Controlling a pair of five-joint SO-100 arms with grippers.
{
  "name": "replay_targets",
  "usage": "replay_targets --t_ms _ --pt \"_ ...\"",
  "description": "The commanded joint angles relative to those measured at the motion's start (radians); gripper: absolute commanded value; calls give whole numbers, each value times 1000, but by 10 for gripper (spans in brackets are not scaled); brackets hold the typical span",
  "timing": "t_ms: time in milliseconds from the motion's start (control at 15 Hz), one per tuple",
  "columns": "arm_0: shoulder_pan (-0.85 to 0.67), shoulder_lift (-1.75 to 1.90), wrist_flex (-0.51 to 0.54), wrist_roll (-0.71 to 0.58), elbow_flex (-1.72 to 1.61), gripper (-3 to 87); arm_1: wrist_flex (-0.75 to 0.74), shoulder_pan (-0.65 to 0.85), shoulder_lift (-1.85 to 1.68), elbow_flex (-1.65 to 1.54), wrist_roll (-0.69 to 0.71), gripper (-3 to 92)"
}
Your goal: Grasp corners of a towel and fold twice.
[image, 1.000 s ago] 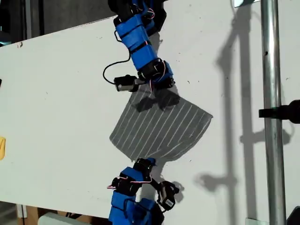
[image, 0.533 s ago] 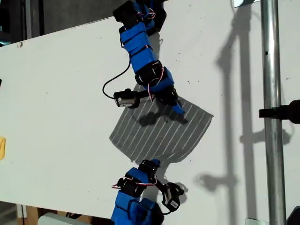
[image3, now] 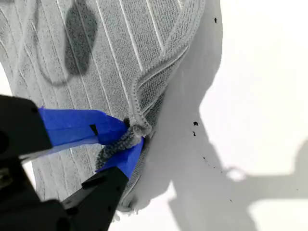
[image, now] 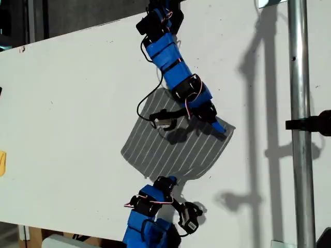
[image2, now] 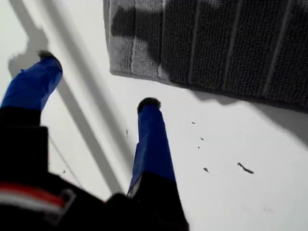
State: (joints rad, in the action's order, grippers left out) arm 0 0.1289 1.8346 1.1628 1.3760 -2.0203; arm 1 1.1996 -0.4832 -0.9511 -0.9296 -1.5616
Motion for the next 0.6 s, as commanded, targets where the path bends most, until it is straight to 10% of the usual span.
replay_targets --t_ms 0,533 --pt "-25 -3 -26 -11 8 -27 -74 -3 6 71 18 327" --pt "-28 -17 -112 -18 -37 -27 -258 63 250 101 29 316"
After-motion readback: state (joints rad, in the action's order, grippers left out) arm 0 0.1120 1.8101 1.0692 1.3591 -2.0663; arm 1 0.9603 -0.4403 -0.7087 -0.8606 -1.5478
